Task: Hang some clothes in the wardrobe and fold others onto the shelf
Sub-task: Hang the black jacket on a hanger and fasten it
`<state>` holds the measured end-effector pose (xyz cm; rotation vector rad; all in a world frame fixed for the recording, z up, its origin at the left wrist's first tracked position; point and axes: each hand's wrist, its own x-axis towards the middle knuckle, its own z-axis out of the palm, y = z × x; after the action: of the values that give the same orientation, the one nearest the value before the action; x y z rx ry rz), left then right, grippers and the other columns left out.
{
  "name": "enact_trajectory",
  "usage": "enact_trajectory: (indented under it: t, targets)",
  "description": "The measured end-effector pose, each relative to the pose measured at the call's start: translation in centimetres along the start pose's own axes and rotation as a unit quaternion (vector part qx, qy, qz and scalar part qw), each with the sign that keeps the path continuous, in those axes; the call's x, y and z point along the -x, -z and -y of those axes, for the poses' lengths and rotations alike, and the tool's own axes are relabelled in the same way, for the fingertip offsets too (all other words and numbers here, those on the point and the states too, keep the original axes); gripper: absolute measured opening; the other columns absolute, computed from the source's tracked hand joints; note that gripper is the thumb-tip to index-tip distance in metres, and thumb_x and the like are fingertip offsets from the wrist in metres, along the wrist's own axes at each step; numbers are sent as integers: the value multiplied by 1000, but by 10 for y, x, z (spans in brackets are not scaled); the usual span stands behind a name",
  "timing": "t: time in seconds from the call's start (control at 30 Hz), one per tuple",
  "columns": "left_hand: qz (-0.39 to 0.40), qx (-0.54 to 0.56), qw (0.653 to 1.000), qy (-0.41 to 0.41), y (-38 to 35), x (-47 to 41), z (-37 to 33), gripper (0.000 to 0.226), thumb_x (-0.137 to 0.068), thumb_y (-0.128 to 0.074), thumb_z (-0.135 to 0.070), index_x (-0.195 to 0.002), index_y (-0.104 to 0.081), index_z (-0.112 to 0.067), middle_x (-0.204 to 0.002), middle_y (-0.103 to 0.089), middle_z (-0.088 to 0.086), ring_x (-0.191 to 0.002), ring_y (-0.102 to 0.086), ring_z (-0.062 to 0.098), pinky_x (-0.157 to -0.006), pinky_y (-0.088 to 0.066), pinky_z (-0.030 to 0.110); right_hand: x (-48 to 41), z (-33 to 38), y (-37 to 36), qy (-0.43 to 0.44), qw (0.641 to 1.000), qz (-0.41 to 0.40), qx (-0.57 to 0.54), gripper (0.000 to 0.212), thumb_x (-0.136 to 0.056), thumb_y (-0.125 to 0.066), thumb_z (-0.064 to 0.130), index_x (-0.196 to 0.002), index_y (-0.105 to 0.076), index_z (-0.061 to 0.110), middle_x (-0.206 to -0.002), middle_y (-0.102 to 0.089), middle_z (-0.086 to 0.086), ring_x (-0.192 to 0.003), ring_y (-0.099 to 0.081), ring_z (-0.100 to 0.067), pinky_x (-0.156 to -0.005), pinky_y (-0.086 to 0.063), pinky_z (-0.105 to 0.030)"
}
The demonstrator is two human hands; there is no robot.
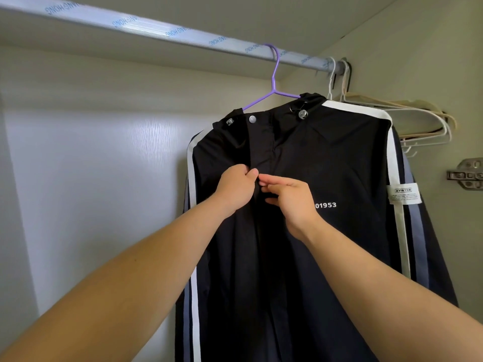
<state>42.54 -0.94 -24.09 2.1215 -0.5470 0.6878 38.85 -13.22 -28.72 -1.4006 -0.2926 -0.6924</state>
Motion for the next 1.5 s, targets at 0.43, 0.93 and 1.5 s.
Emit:
enact_trajectory:
  t: [0.43,0.93,1.5]
  targets:
    - [-37,17,999,6,-13,10,-3,38,-106,-40,-30,-70,-38,-17,-70,-42,-3,-60,-39,9,-53,-28,23,3,-1,-1,-16,991,-80,103,25,-92,-53,7,-95,-74,21,-90,-73,3,-85,-70,-13,-81,-59,-28]
    - [119,133,947,267,-166,168,165,15,-93,-61,-19,-87,-63,-33,-98,-69,-3,-91,-68,17,-87,-55,34,140,-196,82,-362,899,11,248,13,-80,-58,11,-76,-61,-1,-68,-62,-13,-58,-60,-21,-55,-46,-32]
    - [202,25,948,243,-220,244,208,18,-86,-72,-30,-75,-64,-18,-67,-67,-10,-70,-64,9,-72,-49,23,234,-323,96,-510,803,-180,-250,35,-93,-70,29,-126,-64,20,-121,-70,0,-111,-68,-23,-96,-54,-43]
